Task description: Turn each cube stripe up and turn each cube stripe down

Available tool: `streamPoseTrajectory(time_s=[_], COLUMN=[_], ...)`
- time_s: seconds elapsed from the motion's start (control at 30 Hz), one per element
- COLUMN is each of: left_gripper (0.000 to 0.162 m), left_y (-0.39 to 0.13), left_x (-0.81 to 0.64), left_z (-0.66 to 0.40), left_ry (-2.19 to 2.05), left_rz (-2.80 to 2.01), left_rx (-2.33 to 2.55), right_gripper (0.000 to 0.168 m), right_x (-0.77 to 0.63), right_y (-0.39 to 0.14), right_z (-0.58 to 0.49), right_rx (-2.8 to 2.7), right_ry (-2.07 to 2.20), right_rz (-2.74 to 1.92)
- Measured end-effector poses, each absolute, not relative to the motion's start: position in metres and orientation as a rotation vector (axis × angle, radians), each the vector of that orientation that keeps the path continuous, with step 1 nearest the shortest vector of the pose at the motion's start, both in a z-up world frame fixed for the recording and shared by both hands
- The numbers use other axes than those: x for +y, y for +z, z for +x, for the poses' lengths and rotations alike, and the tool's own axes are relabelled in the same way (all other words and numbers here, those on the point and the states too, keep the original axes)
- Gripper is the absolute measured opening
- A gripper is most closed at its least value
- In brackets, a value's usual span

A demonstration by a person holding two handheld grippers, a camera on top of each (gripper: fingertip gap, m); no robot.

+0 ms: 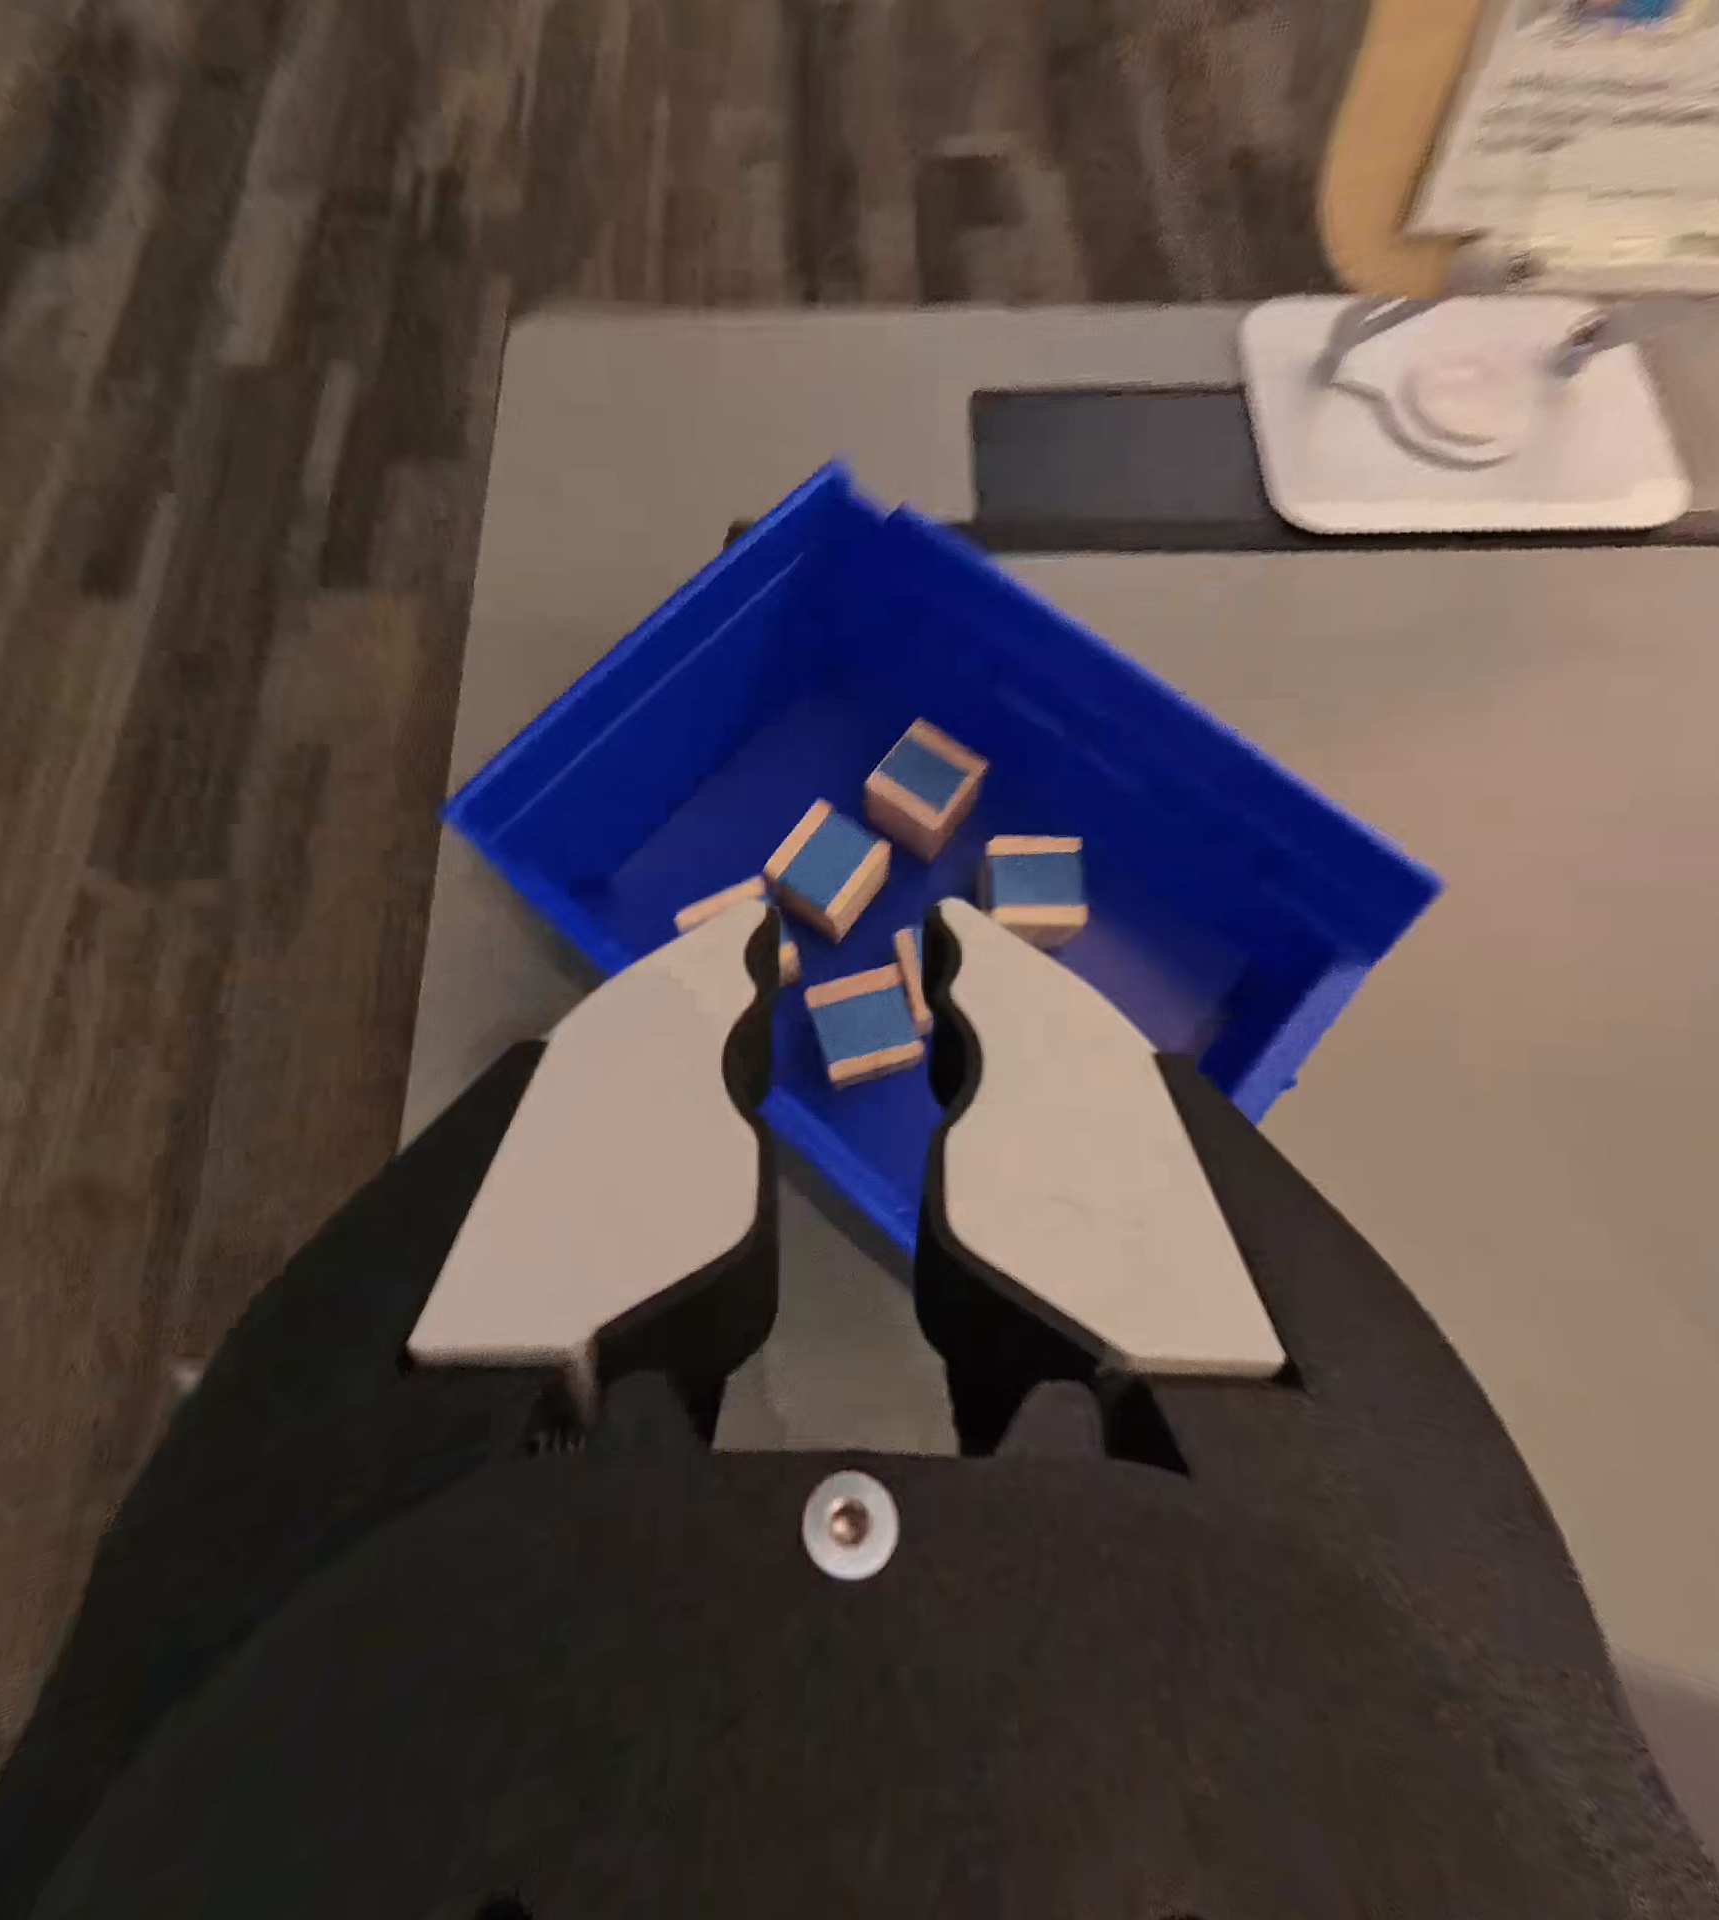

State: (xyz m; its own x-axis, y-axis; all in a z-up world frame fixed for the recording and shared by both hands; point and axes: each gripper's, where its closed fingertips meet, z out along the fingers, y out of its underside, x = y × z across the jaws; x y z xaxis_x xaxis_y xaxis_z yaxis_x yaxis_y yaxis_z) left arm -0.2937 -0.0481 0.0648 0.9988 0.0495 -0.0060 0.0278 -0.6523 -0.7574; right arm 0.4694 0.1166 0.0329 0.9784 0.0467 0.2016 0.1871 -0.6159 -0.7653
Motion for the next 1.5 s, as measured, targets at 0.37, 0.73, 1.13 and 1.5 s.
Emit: streamPoseTrajectory(time_s=[0.37, 0.73, 1.13, 1.5], left_gripper=[0.026, 0.040, 0.021, 0.017], left_y=[-0.045, -0.065, -0.088, -0.085], left_x=[-0.042, -0.054, -0.039, -0.008], left_z=[-0.332, -0.358, -0.336, -0.316], left_ry=[-0.286, -0.092, -0.149, 0.029], left_rz=[-2.651, -2.769, -2.934, -2.991], left_rx=[-0.378, -0.500, -0.289, 0.194], right_gripper=[0.019, 0.022, 0.022, 0.022], right_x=[0.089, 0.100, 0.103, 0.111], right_y=[0.128, 0.111, 0.096, 0.075], right_z=[0.433, 0.394, 0.363, 0.346], right_rx=[-0.175, -0.313, -0.442, -0.552], right_ry=[-0.287, -0.215, -0.187, -0.273], right_rz=[-1.708, -1.771, -1.821, -1.876])
